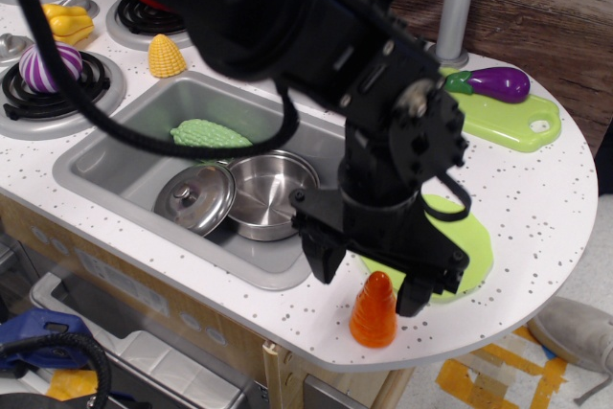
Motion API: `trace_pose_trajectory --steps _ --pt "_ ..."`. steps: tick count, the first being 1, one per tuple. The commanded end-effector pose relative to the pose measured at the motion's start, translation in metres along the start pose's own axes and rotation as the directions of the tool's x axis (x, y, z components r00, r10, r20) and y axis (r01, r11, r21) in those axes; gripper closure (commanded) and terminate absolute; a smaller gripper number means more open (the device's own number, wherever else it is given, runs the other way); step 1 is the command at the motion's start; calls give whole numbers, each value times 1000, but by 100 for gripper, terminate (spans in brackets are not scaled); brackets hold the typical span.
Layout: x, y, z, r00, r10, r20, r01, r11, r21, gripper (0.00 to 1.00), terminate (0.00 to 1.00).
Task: Put carrot on plate
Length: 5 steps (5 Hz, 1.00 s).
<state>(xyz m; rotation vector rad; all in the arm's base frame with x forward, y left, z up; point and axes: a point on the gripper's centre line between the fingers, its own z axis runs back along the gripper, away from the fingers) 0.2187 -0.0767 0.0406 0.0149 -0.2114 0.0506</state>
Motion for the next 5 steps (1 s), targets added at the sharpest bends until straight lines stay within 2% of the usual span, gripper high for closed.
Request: trace_pose_trajectory --steps 1,2,4,5 --pt "2 -1 -7 999 16 44 -15 1000 -20 0 0" --pt "5 4 -14 999 22 43 -20 998 -62 100 0" --pt "10 0 0 997 5 79 -4 1000 -15 100 0" --pt "17 -1 14 997 12 78 -11 1000 -4 100 0"
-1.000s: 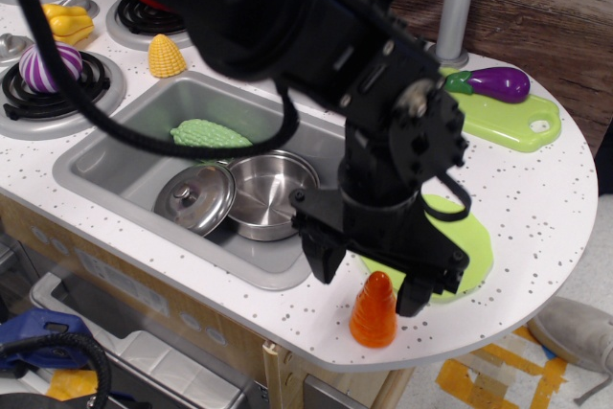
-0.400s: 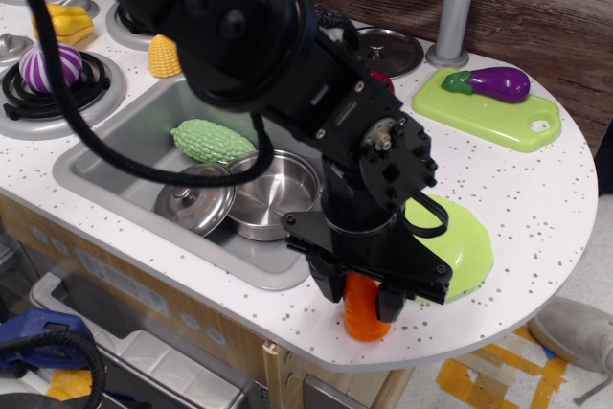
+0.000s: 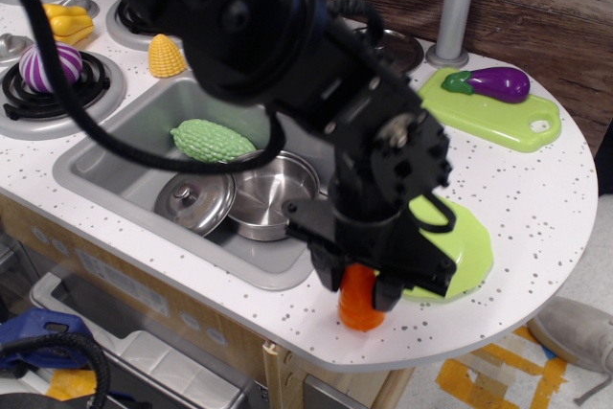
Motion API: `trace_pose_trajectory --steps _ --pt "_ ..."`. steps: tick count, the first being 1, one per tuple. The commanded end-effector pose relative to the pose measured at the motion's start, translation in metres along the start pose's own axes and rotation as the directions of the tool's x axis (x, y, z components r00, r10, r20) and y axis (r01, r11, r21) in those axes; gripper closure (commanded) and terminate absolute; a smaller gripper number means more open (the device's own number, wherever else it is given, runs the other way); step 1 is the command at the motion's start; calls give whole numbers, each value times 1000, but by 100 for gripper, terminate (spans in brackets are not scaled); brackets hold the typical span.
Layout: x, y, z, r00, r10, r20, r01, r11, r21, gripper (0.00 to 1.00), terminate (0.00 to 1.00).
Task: Put carrot on plate
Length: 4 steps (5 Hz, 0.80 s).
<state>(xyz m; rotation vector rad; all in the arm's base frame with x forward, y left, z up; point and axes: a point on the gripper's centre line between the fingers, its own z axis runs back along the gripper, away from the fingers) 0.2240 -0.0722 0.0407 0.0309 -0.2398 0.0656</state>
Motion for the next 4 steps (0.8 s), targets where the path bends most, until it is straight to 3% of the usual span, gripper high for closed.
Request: trace_pose_trajectory --steps 1,2,4 --pt "29 -5 31 998 -5 64 5 1000 -10 100 0" --pt "48 -9 33 997 -16 77 20 999 -41 100 0" --pt "77 -20 14 992 -29 120 37 997 -69 100 0"
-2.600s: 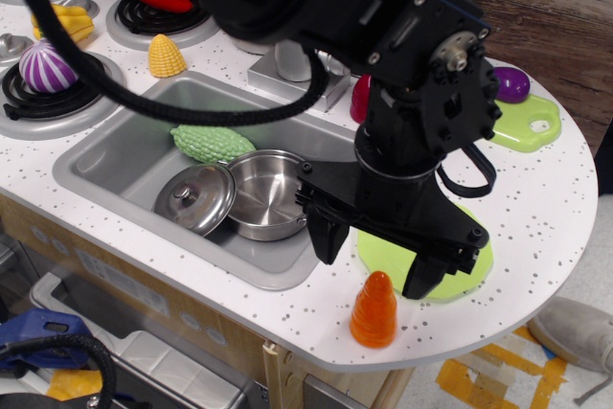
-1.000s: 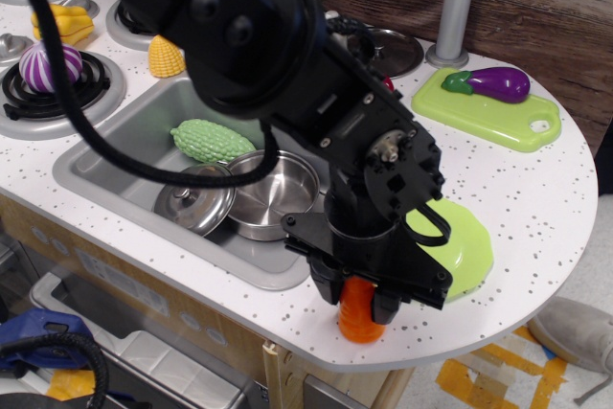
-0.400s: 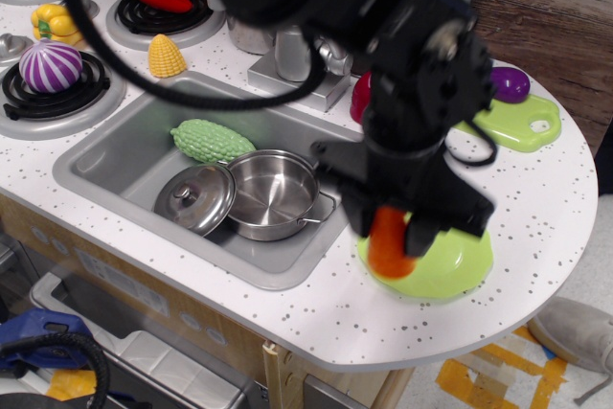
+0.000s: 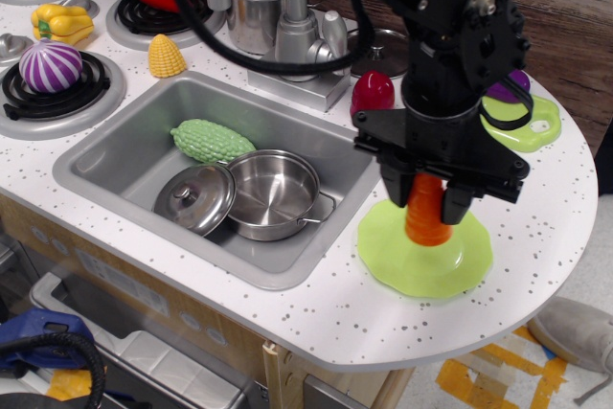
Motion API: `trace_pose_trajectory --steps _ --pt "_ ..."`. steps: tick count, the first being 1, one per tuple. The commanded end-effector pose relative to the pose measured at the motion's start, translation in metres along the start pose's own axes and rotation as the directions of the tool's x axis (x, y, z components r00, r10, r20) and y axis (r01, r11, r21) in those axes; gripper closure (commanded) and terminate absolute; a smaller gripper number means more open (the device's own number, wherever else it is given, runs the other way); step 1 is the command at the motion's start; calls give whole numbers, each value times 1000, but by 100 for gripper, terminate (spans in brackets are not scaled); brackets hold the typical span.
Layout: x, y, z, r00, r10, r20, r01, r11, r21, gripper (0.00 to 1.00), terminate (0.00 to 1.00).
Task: Put carrot on plate
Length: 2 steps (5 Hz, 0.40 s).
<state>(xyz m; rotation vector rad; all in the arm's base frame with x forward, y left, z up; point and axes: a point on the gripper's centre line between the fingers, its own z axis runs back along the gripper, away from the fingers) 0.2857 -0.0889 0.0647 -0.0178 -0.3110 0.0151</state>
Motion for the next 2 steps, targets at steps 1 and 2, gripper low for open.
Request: trace_pose_trajectory --steps 1,2 --pt "19 2 -11 998 -9 70 11 999 -30 100 0" --pt "20 7 -23 996 -26 80 29 998 -47 0 0"
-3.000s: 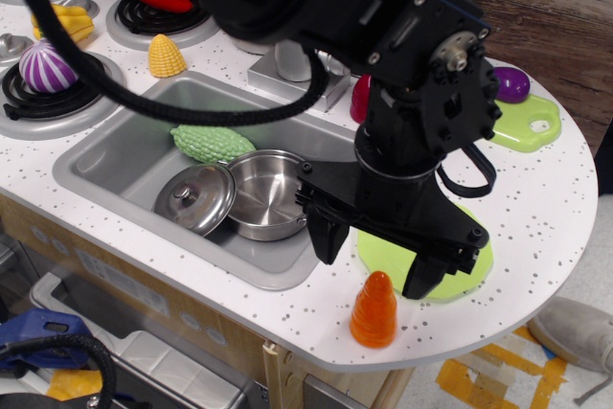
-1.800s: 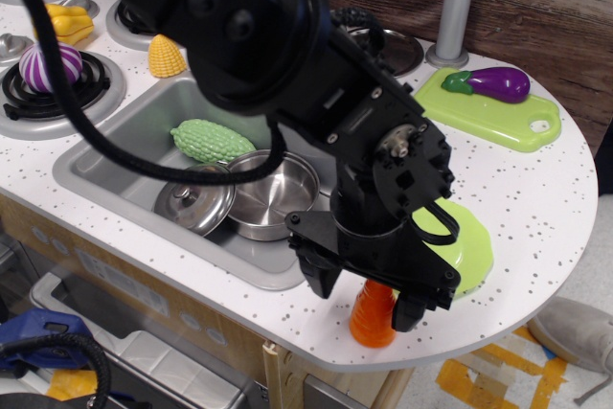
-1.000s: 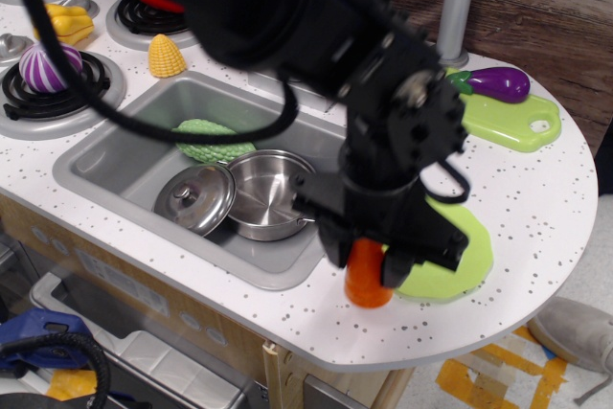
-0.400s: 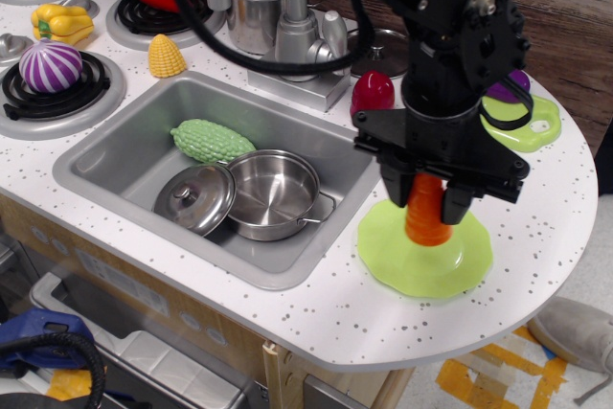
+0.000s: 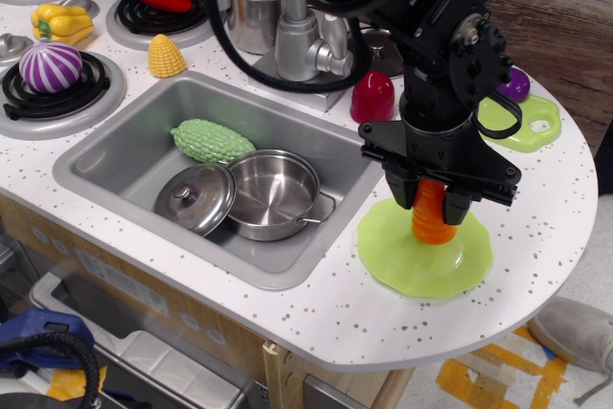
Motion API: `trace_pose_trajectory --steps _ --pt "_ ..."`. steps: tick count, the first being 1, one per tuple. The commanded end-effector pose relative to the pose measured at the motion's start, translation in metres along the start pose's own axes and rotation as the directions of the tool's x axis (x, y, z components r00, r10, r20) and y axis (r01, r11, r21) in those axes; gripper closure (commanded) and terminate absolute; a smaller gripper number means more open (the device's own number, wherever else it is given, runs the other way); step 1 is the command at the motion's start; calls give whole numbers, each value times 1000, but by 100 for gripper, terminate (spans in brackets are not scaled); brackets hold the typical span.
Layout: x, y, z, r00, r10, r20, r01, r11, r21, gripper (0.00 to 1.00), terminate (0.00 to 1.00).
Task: Put carrot on plate
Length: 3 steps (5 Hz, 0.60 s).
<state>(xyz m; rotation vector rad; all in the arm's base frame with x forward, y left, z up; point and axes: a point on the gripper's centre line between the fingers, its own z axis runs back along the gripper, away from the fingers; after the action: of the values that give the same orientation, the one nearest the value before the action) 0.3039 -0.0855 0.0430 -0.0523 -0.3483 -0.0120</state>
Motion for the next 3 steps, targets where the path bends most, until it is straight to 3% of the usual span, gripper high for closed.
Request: trace_pose_trajectory --steps 1,3 --pt "9 5 0 999 -1 32 2 999 -35 0 0" --pt "7 4 0 999 -8 47 9 1000 -28 0 0"
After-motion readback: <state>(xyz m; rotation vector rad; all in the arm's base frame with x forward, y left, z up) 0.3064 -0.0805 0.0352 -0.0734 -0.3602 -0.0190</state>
